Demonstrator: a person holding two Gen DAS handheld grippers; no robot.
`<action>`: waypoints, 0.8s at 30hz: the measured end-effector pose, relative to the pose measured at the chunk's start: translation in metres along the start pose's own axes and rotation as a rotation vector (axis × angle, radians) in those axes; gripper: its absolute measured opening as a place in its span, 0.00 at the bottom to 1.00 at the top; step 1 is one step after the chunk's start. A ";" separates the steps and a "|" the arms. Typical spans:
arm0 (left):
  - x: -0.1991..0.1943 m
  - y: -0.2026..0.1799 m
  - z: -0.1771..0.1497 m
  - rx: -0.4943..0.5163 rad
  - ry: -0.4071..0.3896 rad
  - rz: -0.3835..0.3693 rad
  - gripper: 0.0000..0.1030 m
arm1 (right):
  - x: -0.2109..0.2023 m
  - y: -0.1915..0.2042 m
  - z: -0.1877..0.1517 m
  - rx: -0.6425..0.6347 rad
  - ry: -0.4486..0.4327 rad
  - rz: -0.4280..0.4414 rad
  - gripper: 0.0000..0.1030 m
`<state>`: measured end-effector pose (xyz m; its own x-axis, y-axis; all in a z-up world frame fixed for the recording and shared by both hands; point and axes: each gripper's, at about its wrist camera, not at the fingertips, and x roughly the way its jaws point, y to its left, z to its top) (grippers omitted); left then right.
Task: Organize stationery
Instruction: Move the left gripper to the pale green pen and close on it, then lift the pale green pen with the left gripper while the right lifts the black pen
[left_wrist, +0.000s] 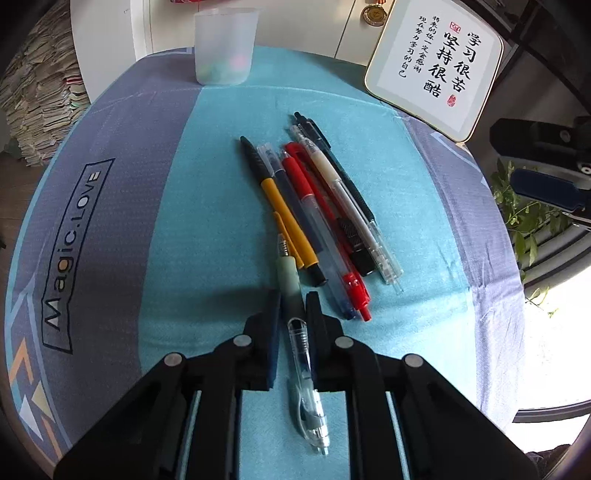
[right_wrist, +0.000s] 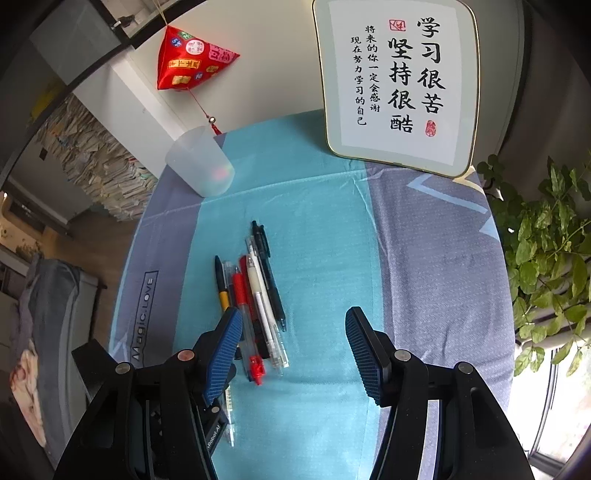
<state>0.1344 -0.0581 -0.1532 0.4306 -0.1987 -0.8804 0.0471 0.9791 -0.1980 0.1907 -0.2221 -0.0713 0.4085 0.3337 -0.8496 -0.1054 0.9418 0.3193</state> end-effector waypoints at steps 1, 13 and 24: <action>-0.001 0.000 0.001 0.001 -0.007 -0.007 0.10 | 0.004 0.002 0.000 -0.009 0.007 0.017 0.58; -0.051 0.008 0.010 0.042 -0.175 -0.013 0.09 | 0.065 0.017 0.011 -0.072 0.009 -0.005 0.50; -0.062 0.030 0.016 0.019 -0.214 -0.037 0.09 | 0.108 0.039 0.017 -0.115 0.094 -0.089 0.30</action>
<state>0.1240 -0.0159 -0.0975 0.6094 -0.2230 -0.7608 0.0825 0.9722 -0.2189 0.2456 -0.1499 -0.1431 0.3352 0.2460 -0.9095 -0.1779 0.9645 0.1953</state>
